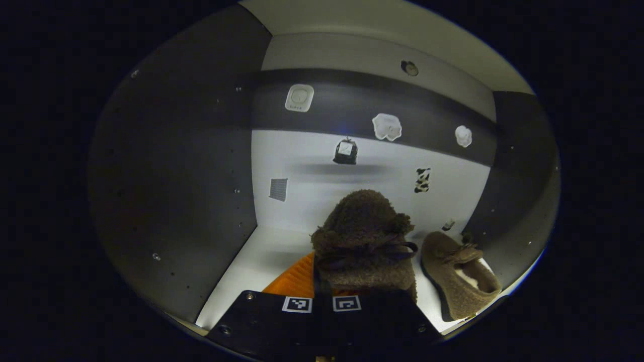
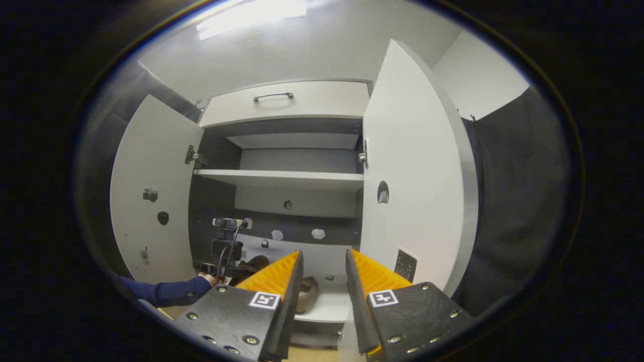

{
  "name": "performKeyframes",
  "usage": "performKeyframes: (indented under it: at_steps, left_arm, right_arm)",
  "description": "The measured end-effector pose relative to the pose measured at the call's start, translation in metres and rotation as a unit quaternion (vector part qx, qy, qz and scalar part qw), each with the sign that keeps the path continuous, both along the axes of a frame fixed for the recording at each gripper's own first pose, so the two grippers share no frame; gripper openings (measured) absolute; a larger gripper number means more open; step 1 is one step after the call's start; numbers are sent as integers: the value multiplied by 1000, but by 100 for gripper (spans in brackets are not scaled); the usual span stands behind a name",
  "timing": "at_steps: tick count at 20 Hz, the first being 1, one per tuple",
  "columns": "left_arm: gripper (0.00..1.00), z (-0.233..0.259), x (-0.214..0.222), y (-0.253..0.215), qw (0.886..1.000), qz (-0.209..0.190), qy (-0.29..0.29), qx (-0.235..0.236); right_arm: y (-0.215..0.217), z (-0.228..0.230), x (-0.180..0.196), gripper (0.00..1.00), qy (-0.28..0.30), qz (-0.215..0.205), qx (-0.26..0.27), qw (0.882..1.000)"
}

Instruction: Grab one shoe with the right hand and put it into the shoe cabinet, grab the other shoe with the left hand and put it into the shoe cabinet; then close the right door with the right hand and the left door with the left hand.

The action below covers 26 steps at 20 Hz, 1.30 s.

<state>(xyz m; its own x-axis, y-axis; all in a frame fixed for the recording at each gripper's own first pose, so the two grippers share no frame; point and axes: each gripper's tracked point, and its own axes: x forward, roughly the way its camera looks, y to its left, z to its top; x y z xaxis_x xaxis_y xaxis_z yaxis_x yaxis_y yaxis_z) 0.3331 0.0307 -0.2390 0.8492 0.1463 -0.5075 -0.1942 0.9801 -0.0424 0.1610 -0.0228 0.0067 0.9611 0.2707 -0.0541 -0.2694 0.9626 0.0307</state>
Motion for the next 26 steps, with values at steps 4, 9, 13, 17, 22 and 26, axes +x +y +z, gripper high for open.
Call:
performKeyframes:
  at_steps: [4,9,13,17,22,26]
  left_arm:
    - [1,-14,7,0,1000,-2,18,14]
    - [10,-29,7,-11,999,-25,44,3]
    - [18,-43,-3,-16,997,-28,74,-18]
    - [45,-35,-7,-12,997,-31,70,-9]
    - [76,-13,-29,-10,998,-37,55,9]
    - [80,11,-58,-16,997,-58,27,41]
  right_arm:
    - [-3,-6,5,47,6,-7,-2,1000]
    - [3,-13,7,49,12,0,-2,1000]
    - [-2,-22,6,50,12,0,-1,1000]
    - [-8,-20,1,50,11,-2,8,1000]
    - [-8,-10,-12,50,1,6,16,1000]
    - [-6,-2,-26,47,-6,16,19,1000]
